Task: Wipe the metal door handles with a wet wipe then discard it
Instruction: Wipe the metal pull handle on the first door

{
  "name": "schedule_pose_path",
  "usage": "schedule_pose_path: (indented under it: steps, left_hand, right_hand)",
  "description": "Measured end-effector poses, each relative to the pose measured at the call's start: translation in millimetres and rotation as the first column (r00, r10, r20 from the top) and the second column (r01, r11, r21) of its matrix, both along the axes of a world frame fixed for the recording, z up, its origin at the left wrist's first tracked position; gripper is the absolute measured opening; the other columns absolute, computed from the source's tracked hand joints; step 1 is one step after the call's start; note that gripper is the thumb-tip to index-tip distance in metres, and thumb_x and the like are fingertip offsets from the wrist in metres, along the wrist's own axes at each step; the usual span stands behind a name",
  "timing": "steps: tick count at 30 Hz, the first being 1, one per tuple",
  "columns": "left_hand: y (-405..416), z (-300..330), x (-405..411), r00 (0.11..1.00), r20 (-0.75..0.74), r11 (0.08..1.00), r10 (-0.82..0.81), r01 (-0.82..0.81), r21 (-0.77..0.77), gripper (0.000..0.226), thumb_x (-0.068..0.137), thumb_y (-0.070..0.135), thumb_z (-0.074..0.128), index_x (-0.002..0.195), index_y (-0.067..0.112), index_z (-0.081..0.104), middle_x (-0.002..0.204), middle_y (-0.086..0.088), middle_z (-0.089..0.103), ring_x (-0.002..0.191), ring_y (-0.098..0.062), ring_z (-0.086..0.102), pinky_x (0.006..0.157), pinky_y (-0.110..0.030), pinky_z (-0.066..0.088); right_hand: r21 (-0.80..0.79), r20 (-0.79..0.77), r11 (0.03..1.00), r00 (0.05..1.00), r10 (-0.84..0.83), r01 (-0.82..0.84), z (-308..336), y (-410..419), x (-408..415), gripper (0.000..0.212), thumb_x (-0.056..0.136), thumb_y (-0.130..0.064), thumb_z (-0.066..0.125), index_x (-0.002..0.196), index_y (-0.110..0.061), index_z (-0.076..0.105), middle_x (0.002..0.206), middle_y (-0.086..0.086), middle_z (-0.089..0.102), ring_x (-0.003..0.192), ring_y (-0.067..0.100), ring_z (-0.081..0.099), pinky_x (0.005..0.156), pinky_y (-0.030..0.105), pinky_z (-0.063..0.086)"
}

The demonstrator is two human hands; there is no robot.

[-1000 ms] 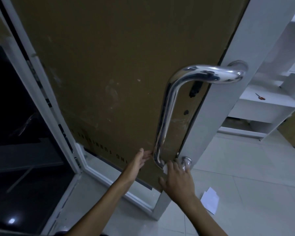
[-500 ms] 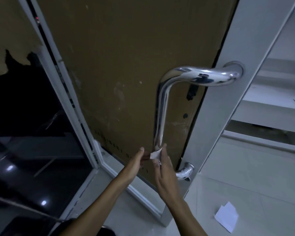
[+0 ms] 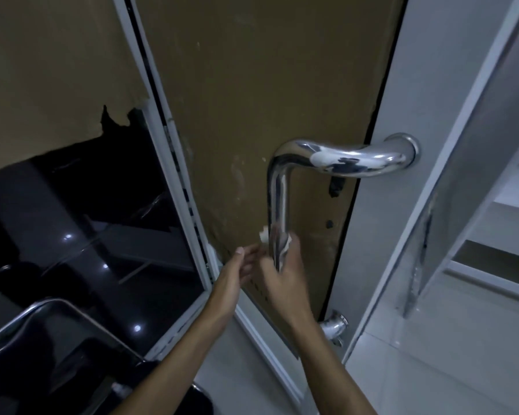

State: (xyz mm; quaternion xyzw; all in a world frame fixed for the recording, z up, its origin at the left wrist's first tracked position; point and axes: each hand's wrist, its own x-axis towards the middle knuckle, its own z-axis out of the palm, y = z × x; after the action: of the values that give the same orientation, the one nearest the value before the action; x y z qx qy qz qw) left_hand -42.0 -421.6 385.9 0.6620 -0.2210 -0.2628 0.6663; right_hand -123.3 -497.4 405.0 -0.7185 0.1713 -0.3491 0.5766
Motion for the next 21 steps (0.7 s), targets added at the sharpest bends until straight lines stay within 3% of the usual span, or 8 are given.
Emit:
schedule_pose_path:
  steps: [4, 6, 8, 10, 13, 16, 18, 21]
  left_hand:
    - [0, 16, -5, 0.998, 0.056, 0.999, 0.029, -0.027, -0.037, 0.048, 0.106, 0.034, 0.019, 0.125, 0.016, 0.059, 0.12, 0.001, 0.067, 0.115, -0.008, 0.06, 0.097, -0.021, 0.045]
    - [1, 21, -4, 0.998, 0.049, 0.998, 0.027, -0.025, -0.051, 0.046, 0.105, 0.035, 0.02, 0.123, 0.02, 0.06, 0.118, 0.004, 0.069, 0.113, -0.006, 0.061, 0.088, -0.016, 0.048]
    - [2, 26, -3, 0.997, 0.076, 0.998, 0.029, -0.024, -0.066, 0.044, 0.105, 0.037, 0.022, 0.121, 0.025, 0.062, 0.116, 0.01, 0.07, 0.111, -0.002, 0.062, 0.083, -0.012, 0.049]
    - [2, 30, -3, 0.995, 0.097, 0.996, 0.035, -0.027, -0.08, 0.041, 0.104, 0.04, 0.024, 0.116, 0.032, 0.062, 0.115, 0.019, 0.068, 0.111, 0.001, 0.061, 0.084, -0.013, 0.048]
    - [3, 37, -3, 0.99, 0.13, 0.991, 0.061, -0.044, -0.127, 0.039, 0.103, 0.043, 0.029, 0.117, 0.031, 0.063, 0.118, 0.015, 0.068, 0.114, -0.002, 0.06, 0.094, -0.023, 0.043]
    - [3, 44, -8, 0.968, 0.221, 0.983, 0.12, -0.085, -0.161, 0.039, 0.093, 0.046, 0.04, 0.121, 0.03, 0.063, 0.121, 0.013, 0.066, 0.118, -0.004, 0.058, 0.101, -0.03, 0.043]
    - [5, 48, -14, 0.921, 0.319, 0.966, 0.222, -0.163, -0.2, 0.033, 0.092, 0.044, 0.043, 0.119, 0.037, 0.061, 0.121, 0.019, 0.063, 0.119, 0.0, 0.055, 0.1, -0.025, 0.043]
    - [7, 52, -27, 0.779, 0.531, 0.934, 0.335, -0.2, -0.295, 0.032, 0.096, 0.041, 0.041, 0.124, 0.037, 0.055, 0.128, 0.019, 0.056, 0.125, -0.005, 0.05, 0.098, -0.014, 0.04]
  right_hand:
    - [-0.098, 0.1, 0.995, 0.995, 0.011, -0.001, 38, -13, 11, 0.056, 0.08, -0.032, 0.048, 0.11, -0.077, 0.033, 0.098, -0.033, 0.057, 0.094, -0.008, 0.057, 0.075, 0.004, 0.041]
    - [-0.224, 0.095, 0.975, 0.996, 0.006, 0.016, 37, -9, 10, 0.067, 0.086, -0.034, 0.046, 0.138, -0.062, 0.015, 0.134, -0.047, 0.031, 0.127, -0.017, 0.035, 0.096, 0.0, 0.029]
    - [-0.342, 0.064, 0.939, 0.998, -0.003, 0.025, 20, -2, 6, 0.084, 0.089, -0.034, 0.047, 0.151, -0.044, -0.009, 0.155, -0.036, -0.001, 0.145, -0.008, 0.004, 0.114, 0.011, 0.012]
    - [-0.455, 0.038, 0.888, 0.998, -0.044, 0.056, 1, 0, 2, 0.088, 0.091, -0.033, 0.047, 0.153, -0.03, -0.015, 0.161, -0.017, -0.014, 0.149, 0.005, -0.006, 0.119, 0.031, 0.01]
    - [-0.53, 0.059, 0.839, 0.992, -0.107, 0.122, 5, -2, 5, 0.088, 0.092, -0.037, 0.046, 0.153, -0.026, -0.016, 0.162, -0.009, -0.017, 0.15, 0.011, -0.007, 0.12, 0.041, 0.011]
    - [-0.555, 0.113, 0.813, 0.984, -0.135, 0.175, 29, -8, 11, 0.08, 0.095, -0.035, 0.04, 0.152, -0.03, -0.016, 0.161, -0.012, -0.017, 0.15, 0.01, -0.005, 0.121, 0.028, 0.007]
    - [-0.579, 0.112, 0.797, 0.985, -0.135, 0.175, 36, -9, 9, 0.073, 0.098, -0.032, 0.035, 0.151, -0.032, -0.015, 0.161, -0.016, -0.016, 0.15, 0.007, -0.003, 0.119, 0.02, 0.005]
    - [-0.619, 0.111, 0.77, 0.988, -0.108, 0.154, 32, -8, -2, 0.068, 0.099, -0.022, 0.03, 0.153, -0.033, -0.011, 0.162, -0.016, -0.011, 0.15, 0.007, 0.001, 0.118, 0.018, 0.01]
